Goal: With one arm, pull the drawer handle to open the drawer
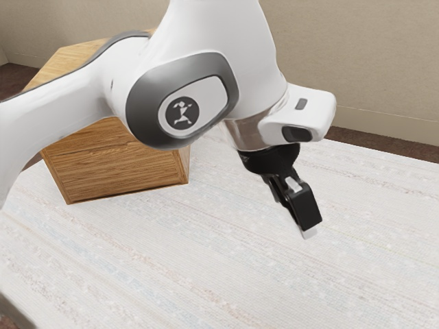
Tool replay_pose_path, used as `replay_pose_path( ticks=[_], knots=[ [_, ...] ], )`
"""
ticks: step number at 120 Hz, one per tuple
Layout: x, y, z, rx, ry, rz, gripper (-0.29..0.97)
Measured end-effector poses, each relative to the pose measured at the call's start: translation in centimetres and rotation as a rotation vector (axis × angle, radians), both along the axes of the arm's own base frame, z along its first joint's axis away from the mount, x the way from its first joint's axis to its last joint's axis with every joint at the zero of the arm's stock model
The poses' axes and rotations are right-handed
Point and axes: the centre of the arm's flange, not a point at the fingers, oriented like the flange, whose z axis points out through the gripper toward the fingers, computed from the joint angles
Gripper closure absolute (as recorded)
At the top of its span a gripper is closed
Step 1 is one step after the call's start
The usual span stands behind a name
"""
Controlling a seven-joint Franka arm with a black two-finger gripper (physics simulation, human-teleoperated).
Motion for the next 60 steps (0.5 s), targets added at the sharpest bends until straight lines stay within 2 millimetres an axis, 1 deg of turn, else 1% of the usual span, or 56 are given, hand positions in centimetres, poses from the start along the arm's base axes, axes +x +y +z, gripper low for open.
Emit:
replay_pose_path(
  ticks=[10,16,21,25,28,30,40,46,51,60],
  knots=[
    [-0.5,-0.7,0.2,0.010,-0.019,-0.056,0.03],
    [-1.2,-0.9,0.5,0.017,-0.030,-0.084,0.03],
    [-2.0,-0.7,0.8,0.025,-0.038,-0.102,0.03],
    [-2.5,-0.1,1.0,0.032,-0.043,-0.108,0.03],
    [-2.6,1.0,1.1,0.036,-0.046,-0.098,0.03],
    [-2.5,2.1,1.2,0.039,-0.048,-0.085,0.03],
    [-1.1,9.2,1.4,0.049,-0.049,0.020,0.03],
    [-0.5,12.2,1.4,0.051,-0.048,0.060,0.03],
    [-0.3,13.5,1.4,0.053,-0.047,0.071,0.02],
    [0.0,13.9,1.2,0.056,-0.047,0.058,0.03]
  ],
)
